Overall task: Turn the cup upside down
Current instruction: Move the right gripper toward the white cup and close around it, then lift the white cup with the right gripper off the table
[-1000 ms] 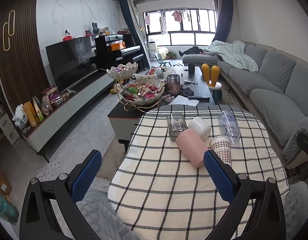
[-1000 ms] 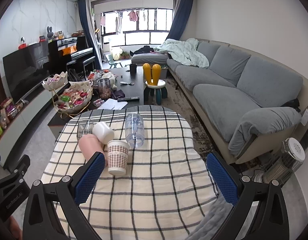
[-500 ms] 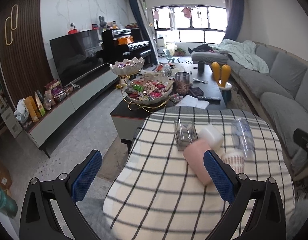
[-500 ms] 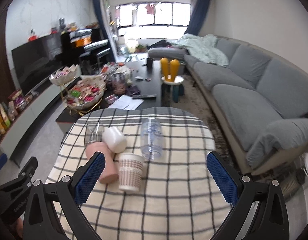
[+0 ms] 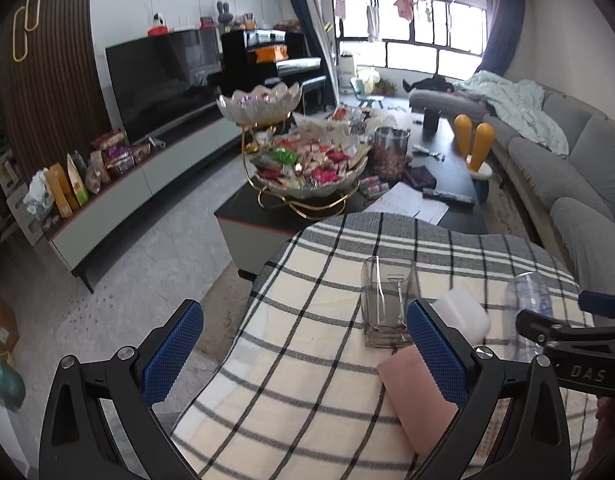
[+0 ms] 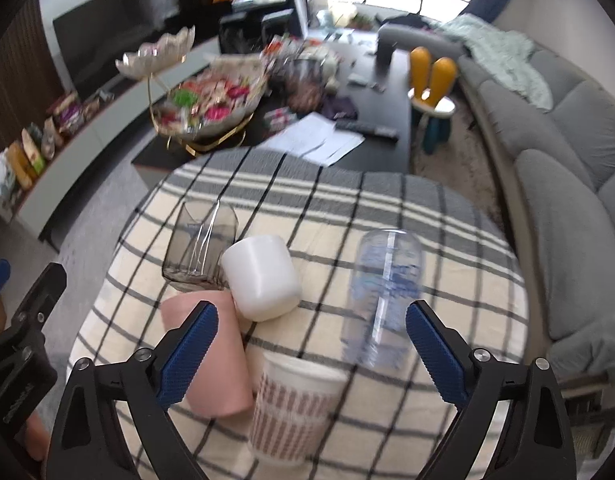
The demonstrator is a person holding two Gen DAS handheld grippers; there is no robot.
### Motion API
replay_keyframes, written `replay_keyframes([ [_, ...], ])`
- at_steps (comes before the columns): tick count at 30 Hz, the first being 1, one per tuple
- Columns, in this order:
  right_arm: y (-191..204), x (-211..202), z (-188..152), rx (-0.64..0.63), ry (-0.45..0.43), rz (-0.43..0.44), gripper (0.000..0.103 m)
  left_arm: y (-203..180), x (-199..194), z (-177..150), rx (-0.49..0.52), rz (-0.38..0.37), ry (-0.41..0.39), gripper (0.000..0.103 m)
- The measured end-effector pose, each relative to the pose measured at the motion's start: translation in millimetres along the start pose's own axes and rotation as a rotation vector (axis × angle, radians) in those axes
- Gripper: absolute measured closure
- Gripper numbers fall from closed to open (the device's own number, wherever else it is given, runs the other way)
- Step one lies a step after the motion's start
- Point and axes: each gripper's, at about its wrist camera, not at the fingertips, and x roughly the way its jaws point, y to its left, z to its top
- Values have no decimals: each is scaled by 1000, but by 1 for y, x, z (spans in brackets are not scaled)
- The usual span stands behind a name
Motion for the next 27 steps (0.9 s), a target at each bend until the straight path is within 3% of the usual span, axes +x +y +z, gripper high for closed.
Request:
replay_keyframes([
  [10, 22, 84, 33, -80, 172, 75, 11, -2, 67, 8, 8, 7, 124, 0],
  [19, 28, 120, 36, -75, 270, 121, 11, 1, 87, 7, 4, -8, 167, 0],
  [21, 28, 124, 36, -70, 280, 129, 13, 3, 89, 7, 1, -9, 169, 0],
  [23, 27, 128, 36, -54, 291, 154, 31, 3, 90, 7, -1, -9, 170, 0],
  [27, 26, 128, 35, -25, 289, 177, 34, 5, 88, 8, -3, -6, 166, 0],
])
